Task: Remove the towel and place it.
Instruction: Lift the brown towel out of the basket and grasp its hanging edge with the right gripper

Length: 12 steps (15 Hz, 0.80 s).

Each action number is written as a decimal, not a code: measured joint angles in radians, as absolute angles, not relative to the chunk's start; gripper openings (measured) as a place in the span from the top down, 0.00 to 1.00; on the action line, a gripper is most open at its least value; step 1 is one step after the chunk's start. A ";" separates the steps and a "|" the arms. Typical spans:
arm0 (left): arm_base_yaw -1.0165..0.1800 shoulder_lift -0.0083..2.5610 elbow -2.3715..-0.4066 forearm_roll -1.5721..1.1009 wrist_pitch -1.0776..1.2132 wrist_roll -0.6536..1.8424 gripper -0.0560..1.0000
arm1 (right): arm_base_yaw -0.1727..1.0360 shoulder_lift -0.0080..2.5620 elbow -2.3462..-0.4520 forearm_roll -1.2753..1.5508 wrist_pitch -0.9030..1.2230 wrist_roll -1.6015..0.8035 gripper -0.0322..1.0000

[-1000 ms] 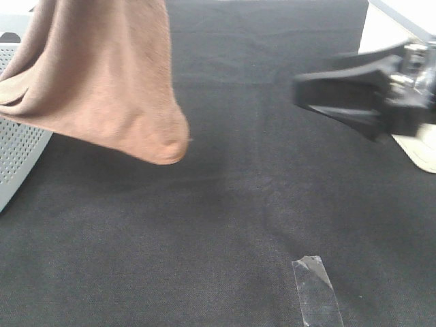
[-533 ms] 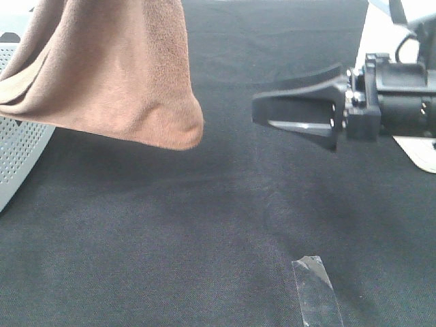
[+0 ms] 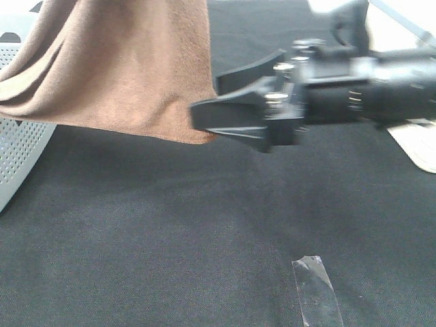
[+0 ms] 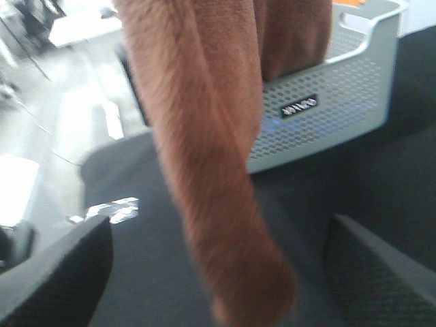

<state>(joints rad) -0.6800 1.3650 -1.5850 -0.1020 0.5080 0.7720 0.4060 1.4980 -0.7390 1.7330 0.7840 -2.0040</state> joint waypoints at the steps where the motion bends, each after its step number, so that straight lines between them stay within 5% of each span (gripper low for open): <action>1: -0.680 1.374 -1.585 -0.114 0.492 0.772 0.95 | 0.438 1.500 -0.764 1.733 0.723 -2.004 0.22; 6: -0.680 1.378 -1.585 -0.125 0.476 0.772 0.95 | 0.469 1.545 -0.791 1.734 0.692 -1.970 0.25; 8: -0.680 1.378 -1.585 -0.136 0.476 0.772 0.95 | 0.469 1.555 -0.791 1.734 0.692 -1.968 0.48; 10: -0.680 1.378 -1.585 -0.141 0.476 0.769 0.95 | 0.469 1.556 -0.791 1.734 0.692 -1.950 0.84; 11: -0.680 1.378 -1.585 -0.143 0.476 0.770 0.95 | 0.469 1.556 -0.791 1.734 0.692 -1.941 0.96; 12: -0.680 1.378 -1.585 -0.143 0.481 0.770 0.95 | 0.469 1.556 -0.791 1.734 0.692 -1.939 0.97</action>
<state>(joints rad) -0.6800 1.3780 -1.5850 -0.1430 0.4810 0.7700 0.4690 1.5560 -0.7910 1.7340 0.6920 -1.9390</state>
